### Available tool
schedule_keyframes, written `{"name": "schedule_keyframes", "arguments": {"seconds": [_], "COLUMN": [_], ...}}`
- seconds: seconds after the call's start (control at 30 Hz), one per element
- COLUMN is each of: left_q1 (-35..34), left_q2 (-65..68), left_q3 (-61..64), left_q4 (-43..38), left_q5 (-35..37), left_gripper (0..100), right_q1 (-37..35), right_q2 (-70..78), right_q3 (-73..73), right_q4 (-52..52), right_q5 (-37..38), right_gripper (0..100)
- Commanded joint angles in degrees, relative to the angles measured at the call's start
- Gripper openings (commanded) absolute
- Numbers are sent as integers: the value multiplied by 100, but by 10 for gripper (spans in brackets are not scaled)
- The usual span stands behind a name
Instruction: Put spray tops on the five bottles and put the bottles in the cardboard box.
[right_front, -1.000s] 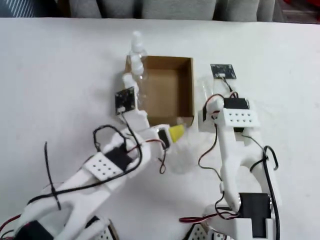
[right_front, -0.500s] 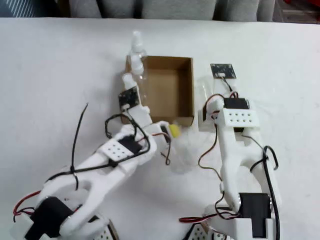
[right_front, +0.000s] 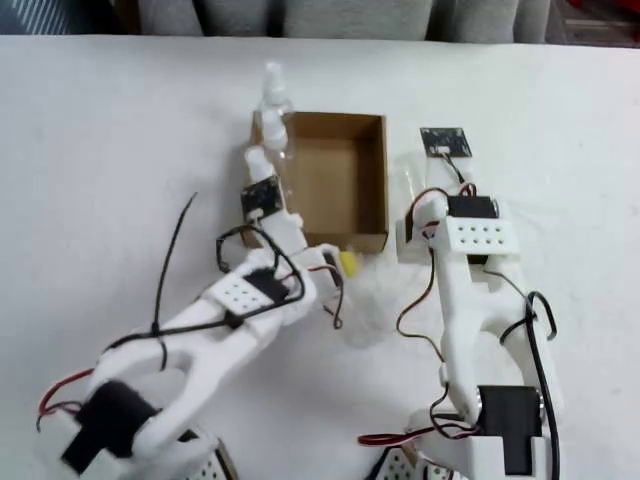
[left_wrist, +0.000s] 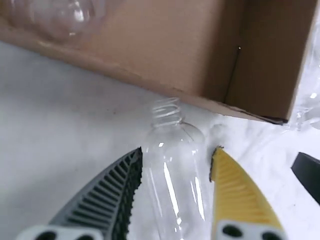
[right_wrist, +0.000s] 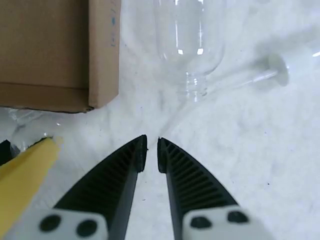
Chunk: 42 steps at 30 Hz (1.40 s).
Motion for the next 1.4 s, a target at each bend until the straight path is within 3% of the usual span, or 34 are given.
{"name": "schedule_keyframes", "arguments": {"seconds": [0.0, 0.13, 0.3, 0.37, 0.47, 0.7, 0.9, 1.13, 1.3, 1.37], "left_q1": [-92, -66, 119, 251, 242, 242, 242, 251, 189, 101], "left_q2": [681, 787, 787, 778, 585, 391, 664, 1218, 840, 593], "left_q3": [-615, -659, -651, -677, -668, -695, -835, -1231, -1240, -1231], "left_q4": [53, 53, 255, 466, 536, 774, 791, 1099, 1433, 1547], "left_q5": [-35, -53, -62, -62, -70, -308, -308, -316, -378, -774], "left_gripper": [219, 249, 470, 498, 459, 252, 321, 315, 164, 70], "right_q1": [13, 13, 13, 13, 13, 13, 13, 13, 13, 13], "right_q2": [-154, -154, -154, -154, -154, -154, -154, -154, -154, -154], "right_q3": [-18, 97, 97, 97, 97, 97, 105, 105, 105, 105], "right_q4": [-57, -127, -154, -154, -154, -163, -163, -145, -145, -145], "right_q5": [79, 88, 88, 88, 88, 88, 88, 88, 88, 88], "right_gripper": [16, 16, 16, 16, 16, 16, 16, 16, 16, 16]}}
